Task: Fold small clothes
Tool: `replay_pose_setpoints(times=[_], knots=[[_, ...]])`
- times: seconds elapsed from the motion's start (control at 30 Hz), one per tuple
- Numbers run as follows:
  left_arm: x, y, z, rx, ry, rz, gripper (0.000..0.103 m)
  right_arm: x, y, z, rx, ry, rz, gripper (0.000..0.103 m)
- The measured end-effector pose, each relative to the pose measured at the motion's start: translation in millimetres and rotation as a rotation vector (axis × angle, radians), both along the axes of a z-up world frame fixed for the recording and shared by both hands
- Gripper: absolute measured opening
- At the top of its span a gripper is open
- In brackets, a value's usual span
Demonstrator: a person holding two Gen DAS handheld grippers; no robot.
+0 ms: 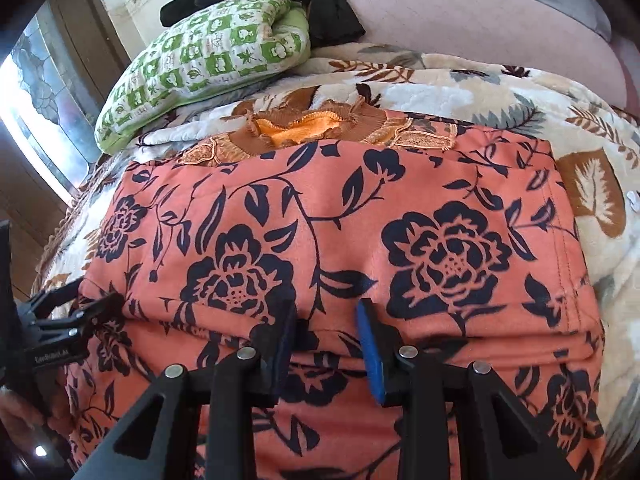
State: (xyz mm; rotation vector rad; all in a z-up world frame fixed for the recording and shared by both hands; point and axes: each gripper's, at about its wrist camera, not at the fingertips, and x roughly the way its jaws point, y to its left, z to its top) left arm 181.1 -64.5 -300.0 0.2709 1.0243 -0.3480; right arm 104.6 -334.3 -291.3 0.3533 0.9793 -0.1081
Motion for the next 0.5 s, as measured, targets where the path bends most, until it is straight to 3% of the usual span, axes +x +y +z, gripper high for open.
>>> replay_pose_setpoints(times=[0.07, 0.1, 0.17, 0.27, 0.33, 0.37, 0.47, 0.5], knots=[[-18.2, 25.1, 3.7, -0.081, 0.013, 0.008, 0.103, -18.0, -7.3, 3.8, 0.073, -0.002, -0.039, 0.036], [-23.9, 37.0, 1.9, -0.084, 0.055, 0.031, 0.103, -27.1, -11.1, 3.8, 0.113, 0.009, -0.054, 0.037], [-43.7, 60.4, 3.7, -0.094, 0.042, 0.051, 0.103, -49.4, -17.4, 4.7, 0.175, -0.003, -0.082, 0.037], [-76.6, 83.9, 8.4, -0.060, 0.009, 0.048, 0.103, -84.8, -19.0, 10.8, 0.165, -0.028, -0.097, 0.043], [-97.2, 100.1, 6.0, -0.062, 0.006, 0.049, 0.103, -110.7, -18.5, 12.6, 0.141, -0.045, -0.096, 0.063], [-103.4, 108.2, 4.6, -0.076, 0.025, 0.066, 0.103, -125.0, -18.7, 12.1, 0.130, -0.050, -0.104, 0.067], [-117.7, 130.3, -1.7, -0.185, 0.087, 0.073, 0.103, -161.9, -25.1, 2.1, 0.152, -0.046, -0.115, 0.067], [-123.7, 133.2, -4.2, -0.173, 0.080, 0.073, 0.103, -171.5, -25.8, 2.1, 0.154, -0.064, -0.107, 0.067]])
